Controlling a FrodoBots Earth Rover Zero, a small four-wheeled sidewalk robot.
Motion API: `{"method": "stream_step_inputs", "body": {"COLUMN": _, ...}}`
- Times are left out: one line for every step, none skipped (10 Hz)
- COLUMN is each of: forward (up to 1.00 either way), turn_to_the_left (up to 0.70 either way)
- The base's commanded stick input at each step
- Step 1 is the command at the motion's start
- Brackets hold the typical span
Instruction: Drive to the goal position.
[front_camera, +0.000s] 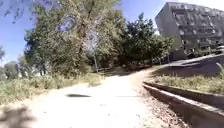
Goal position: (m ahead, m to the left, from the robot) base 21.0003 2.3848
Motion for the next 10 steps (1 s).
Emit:
{"method": "stream_step_inputs", "body": {"forward": 0.85, "turn_to_the_left": 0.0}}
{"method": "stream_step_inputs", "body": {"forward": 0.85, "turn_to_the_left": 0.0}}
{"method": "stream_step_inputs", "body": {"forward": 0.85, "turn_to_the_left": 0.0}}
{"method": "stream_step_inputs", "body": {"forward": 0.85, "turn_to_the_left": 0.0}}
{"method": "stream_step_inputs", "body": {"forward": 0.85, "turn_to_the_left": 0.0}}
{"method": "stream_step_inputs", "body": {"forward": 0.85, "turn_to_the_left": 0.0}}
{"method": "stream_step_inputs", "body": {"forward": 0.85, "turn_to_the_left": 0.0}}
{"method": "stream_step_inputs", "body": {"forward": 0.85, "turn_to_the_left": 0.0}}
{"method": "stream_step_inputs", "body": {"forward": 0.85, "turn_to_the_left": 0.0}}
{"method": "stream_step_inputs", "body": {"forward": 0.85, "turn_to_the_left": 0.0}}
